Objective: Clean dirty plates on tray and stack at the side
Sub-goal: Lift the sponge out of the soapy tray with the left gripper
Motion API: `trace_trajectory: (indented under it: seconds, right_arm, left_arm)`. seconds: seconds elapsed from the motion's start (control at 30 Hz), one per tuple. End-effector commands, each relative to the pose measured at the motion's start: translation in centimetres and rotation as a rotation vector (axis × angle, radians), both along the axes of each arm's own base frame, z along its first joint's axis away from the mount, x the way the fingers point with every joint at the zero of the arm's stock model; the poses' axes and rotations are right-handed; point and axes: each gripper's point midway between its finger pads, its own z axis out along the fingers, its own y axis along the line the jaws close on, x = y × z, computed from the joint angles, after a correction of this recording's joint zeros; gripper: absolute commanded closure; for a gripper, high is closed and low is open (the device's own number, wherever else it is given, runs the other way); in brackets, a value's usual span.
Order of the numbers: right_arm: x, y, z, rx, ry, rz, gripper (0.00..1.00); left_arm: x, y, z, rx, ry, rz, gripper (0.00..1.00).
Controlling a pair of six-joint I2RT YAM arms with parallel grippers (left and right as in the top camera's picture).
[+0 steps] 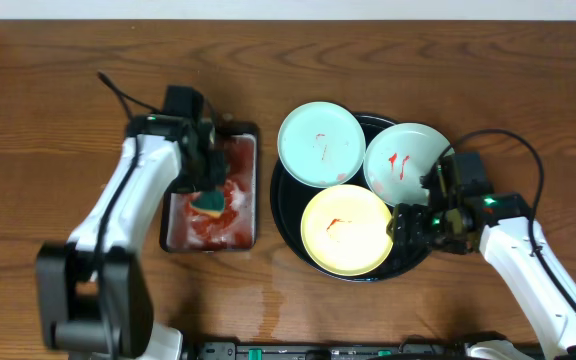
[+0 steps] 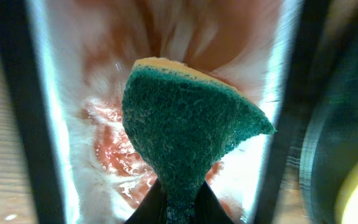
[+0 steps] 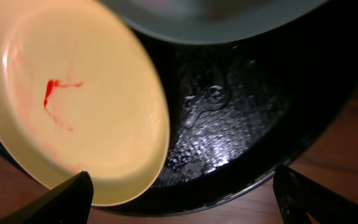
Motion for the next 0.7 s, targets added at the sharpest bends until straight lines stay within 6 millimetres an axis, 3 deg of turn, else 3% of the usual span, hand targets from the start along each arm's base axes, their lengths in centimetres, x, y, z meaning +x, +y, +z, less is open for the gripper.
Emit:
trace_trajectory:
  seconds: [0.0,0.67]
  right_arm:
    - [0.1,-0.6,0.0,0.016,-0.003,-0.007,0.09]
    - [-1.1,-0.2,-1.3,0.049,0.019,0.020,0.09]
  left_arm:
    - [0.4,0.0,3.5,-0.002,-0.094,0.005,0.93]
    - [0.1,0.8,2.8,0.044,-0.074,0.013,0.93]
